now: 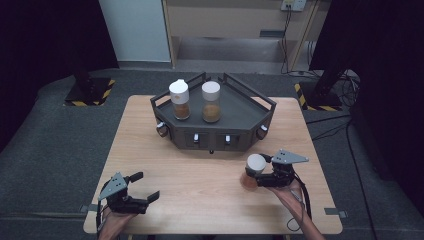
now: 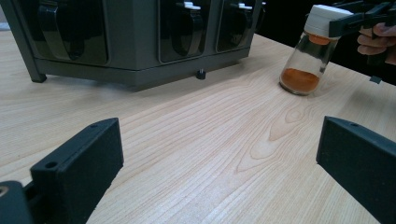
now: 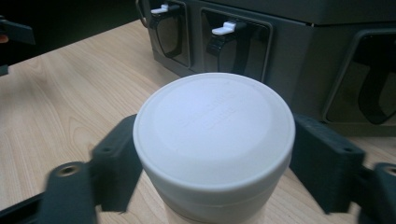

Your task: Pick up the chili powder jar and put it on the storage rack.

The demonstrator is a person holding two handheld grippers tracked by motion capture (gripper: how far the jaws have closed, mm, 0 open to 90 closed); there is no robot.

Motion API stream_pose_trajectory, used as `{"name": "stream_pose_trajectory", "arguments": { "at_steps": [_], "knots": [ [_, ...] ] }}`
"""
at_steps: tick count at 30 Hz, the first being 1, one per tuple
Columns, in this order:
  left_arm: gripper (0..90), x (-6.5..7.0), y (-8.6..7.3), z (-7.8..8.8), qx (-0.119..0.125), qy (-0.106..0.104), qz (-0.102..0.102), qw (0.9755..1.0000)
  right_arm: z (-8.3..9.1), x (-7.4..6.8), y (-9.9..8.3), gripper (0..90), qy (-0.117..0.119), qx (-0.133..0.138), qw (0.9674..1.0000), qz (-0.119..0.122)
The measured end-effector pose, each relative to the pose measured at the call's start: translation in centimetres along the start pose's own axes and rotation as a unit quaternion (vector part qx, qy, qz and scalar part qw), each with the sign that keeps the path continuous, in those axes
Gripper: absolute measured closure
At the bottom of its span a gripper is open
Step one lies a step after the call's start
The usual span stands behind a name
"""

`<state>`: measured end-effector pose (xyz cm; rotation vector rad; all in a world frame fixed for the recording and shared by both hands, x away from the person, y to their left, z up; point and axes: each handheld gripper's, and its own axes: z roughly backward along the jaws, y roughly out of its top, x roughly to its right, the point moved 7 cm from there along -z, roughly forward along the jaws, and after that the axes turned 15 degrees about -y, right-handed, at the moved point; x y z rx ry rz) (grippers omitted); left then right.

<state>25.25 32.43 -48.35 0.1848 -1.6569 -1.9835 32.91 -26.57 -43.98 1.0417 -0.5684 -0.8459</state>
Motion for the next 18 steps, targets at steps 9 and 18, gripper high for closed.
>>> {"name": "stream_pose_trajectory", "arguments": {
  "at_steps": [9,18],
  "knots": [
    [0.0,0.0,0.0,0.0,0.001,0.000,0.001,1.0000,0.1,-0.5,0.4,32.9,-0.003,0.000,0.9998,0.021],
    [0.0,-0.1,0.0,0.0,-0.001,-0.001,0.001,1.0000,0.5,-0.6,2.0,32.9,0.017,-0.001,0.9994,0.032]
  ]
}}
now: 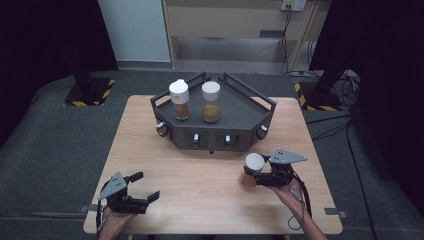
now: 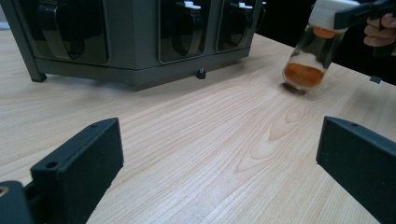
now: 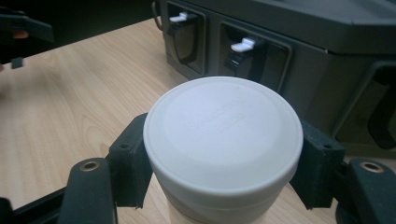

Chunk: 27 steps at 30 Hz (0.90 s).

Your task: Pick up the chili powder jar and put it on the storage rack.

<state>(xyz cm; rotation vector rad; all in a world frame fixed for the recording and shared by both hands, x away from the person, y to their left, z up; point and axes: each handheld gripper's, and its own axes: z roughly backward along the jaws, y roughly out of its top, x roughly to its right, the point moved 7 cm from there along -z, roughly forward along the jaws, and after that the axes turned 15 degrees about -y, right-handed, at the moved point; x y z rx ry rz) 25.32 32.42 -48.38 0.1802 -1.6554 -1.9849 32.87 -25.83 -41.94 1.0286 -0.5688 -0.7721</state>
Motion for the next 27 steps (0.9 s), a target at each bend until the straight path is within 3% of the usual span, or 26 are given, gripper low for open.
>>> {"name": "stream_pose_trajectory", "arguments": {
  "at_steps": [18,27],
  "knots": [
    [0.0,0.0,0.0,0.0,0.000,-0.001,-0.001,1.0000,0.7,-0.1,5.4,32.9,0.027,-0.014,0.9989,0.035],
    [0.0,0.0,0.0,0.0,0.000,-0.001,-0.001,1.0000,1.0,0.1,7.5,32.9,0.028,-0.016,0.9990,0.030]
  ]
}}
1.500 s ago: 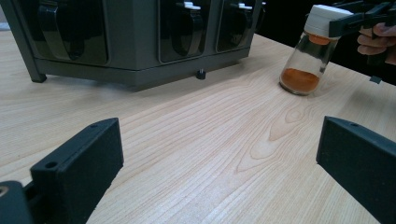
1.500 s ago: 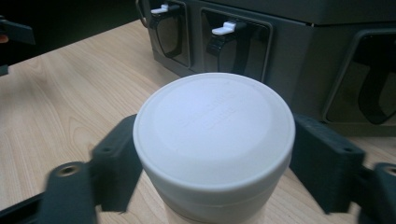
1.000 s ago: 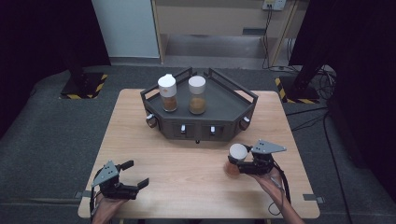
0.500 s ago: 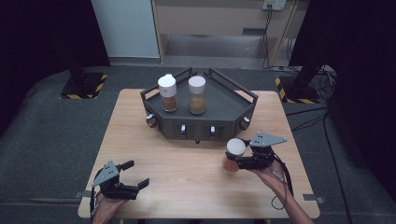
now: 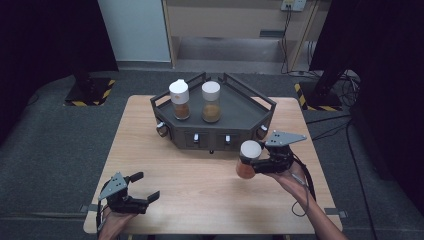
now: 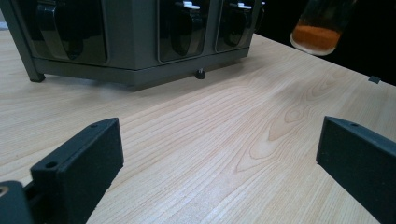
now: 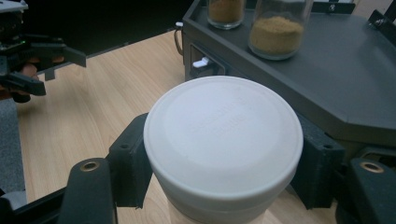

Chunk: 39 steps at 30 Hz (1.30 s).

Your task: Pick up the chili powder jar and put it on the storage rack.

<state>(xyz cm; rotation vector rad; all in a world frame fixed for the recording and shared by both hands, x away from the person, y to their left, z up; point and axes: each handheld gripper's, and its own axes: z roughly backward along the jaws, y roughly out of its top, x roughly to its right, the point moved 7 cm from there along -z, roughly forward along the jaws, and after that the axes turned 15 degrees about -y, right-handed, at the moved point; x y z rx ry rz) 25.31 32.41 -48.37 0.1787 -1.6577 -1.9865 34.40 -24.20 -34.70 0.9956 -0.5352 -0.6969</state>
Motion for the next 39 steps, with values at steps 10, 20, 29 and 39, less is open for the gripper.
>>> {"name": "stream_pose_trajectory", "arguments": {
  "at_steps": [10,20,29,39],
  "knots": [
    [0.0,0.0,0.0,0.0,0.001,-0.001,0.000,1.0000,0.5,0.9,2.5,32.9,-0.011,0.000,0.9999,-0.007],
    [0.0,-0.1,0.0,0.0,0.002,-0.001,0.001,1.0000,0.5,2.0,5.0,32.9,-0.027,0.000,0.9995,-0.018],
    [0.0,-0.1,0.0,0.0,0.003,-0.001,0.002,1.0000,0.2,2.6,7.6,32.9,-0.047,-0.005,0.9985,-0.026],
    [0.0,-0.1,0.0,0.1,0.004,-0.002,0.002,1.0000,-1.1,3.4,10.2,32.9,-0.067,-0.012,0.9971,-0.033]
  ]
}}
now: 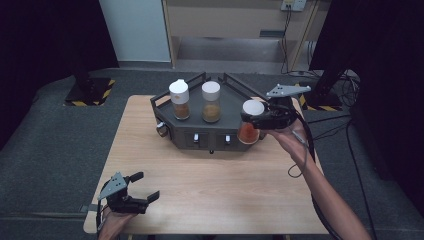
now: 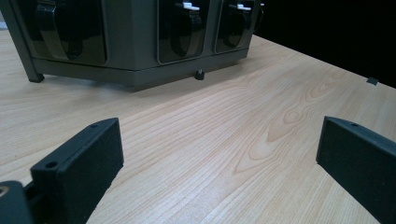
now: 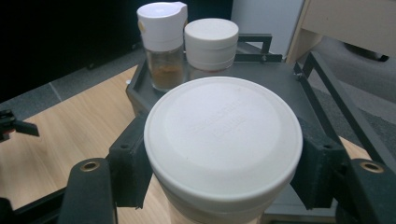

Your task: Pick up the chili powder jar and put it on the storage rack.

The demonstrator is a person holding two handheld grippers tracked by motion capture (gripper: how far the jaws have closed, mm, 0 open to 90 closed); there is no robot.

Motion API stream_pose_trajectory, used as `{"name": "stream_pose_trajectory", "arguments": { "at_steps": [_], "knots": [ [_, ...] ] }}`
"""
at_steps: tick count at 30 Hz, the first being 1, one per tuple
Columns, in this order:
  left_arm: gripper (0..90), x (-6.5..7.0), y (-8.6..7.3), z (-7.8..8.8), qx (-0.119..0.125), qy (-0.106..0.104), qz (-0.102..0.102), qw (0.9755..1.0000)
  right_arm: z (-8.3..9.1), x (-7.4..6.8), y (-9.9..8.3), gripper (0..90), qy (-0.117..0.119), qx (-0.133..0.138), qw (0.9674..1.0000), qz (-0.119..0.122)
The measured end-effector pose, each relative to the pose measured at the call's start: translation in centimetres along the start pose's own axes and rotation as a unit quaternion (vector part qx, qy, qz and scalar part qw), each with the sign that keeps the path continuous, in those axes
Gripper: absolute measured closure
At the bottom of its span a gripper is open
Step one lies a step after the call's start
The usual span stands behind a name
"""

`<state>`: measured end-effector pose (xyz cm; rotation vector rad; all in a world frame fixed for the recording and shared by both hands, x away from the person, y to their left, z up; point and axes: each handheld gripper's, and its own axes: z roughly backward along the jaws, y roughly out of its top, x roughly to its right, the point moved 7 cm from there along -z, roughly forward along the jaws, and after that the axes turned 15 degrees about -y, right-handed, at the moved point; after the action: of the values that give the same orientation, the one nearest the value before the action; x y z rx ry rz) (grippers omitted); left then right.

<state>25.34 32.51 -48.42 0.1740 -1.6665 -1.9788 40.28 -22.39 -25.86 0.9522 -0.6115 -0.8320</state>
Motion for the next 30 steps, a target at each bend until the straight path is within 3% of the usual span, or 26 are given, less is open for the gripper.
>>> {"name": "stream_pose_trajectory", "arguments": {
  "at_steps": [16,30],
  "knots": [
    [0.0,-0.1,0.0,0.0,0.002,0.000,0.001,1.0000,-3.3,0.6,2.9,32.9,-0.048,-0.006,0.9987,-0.017],
    [0.0,-0.1,-0.1,0.0,0.004,-0.002,0.002,1.0000,-6.4,0.9,2.9,32.9,-0.082,-0.012,0.9961,-0.031]
  ]
}}
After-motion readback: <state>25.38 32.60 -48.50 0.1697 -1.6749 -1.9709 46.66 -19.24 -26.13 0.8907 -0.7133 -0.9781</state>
